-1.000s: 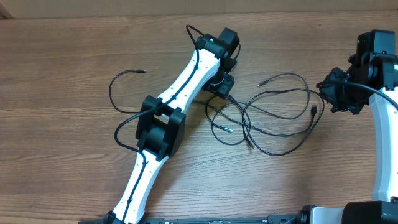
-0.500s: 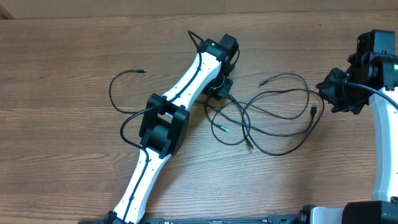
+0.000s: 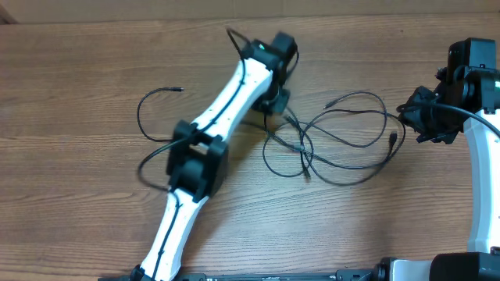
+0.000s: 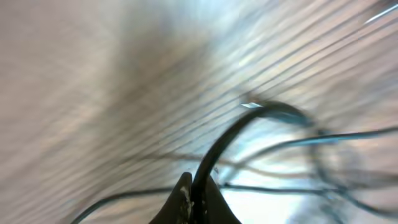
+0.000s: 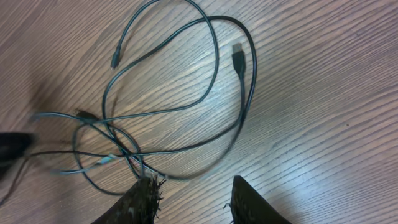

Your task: Untangle cables

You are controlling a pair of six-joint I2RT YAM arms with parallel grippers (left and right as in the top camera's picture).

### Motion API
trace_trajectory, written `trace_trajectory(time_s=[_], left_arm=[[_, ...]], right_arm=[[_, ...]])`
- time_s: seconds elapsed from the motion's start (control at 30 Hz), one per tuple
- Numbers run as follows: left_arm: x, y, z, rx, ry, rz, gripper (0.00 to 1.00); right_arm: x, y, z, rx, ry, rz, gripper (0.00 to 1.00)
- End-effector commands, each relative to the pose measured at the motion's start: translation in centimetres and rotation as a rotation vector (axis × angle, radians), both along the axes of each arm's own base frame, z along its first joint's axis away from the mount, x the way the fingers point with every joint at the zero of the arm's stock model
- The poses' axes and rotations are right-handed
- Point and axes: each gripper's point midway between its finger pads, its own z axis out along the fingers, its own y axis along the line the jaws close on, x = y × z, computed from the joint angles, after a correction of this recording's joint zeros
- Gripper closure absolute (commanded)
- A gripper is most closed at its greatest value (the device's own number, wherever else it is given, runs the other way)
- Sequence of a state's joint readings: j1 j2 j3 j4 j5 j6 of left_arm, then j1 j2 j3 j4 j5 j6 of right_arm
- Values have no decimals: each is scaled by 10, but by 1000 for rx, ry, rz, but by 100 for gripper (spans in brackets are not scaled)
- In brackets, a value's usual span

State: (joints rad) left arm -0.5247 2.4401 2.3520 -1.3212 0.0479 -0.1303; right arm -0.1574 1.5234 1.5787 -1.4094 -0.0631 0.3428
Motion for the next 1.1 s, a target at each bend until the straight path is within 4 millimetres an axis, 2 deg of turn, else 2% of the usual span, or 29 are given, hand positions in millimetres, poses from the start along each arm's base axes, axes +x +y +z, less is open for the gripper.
trace_trajectory(time_s=[0.0,0.07,0.1,0.17,0.27,0.43,0.53,0.73,0.87,1.07], left_arm=[[1,4,196,-229,-388,26,96],[-13,8,245,-295,-484,19,96],[-22,12,272,-331,-540,21,96],[-37,20,314,-389,-627,28,96],[-57,32,363,-457,-741,27,96],[-82,49,428,-557,-918,31,96],[-93,61,465,-627,-1017,60,96],[-119,94,529,-760,-1185,135,96],[-138,109,553,-806,-1255,152,96],[-163,127,579,-837,-1343,170,96]], right_arm=[[4,3,11,8,-42,29,61],[9,21,15,78,-78,147,56],[11,35,19,128,-107,223,54],[13,65,32,236,-181,362,49],[14,97,61,346,-297,473,41],[8,137,121,427,-513,631,18],[0,159,141,447,-587,715,12],[-13,202,142,486,-578,847,12],[-9,221,133,469,-566,897,12],[2,255,108,500,-506,966,9]])
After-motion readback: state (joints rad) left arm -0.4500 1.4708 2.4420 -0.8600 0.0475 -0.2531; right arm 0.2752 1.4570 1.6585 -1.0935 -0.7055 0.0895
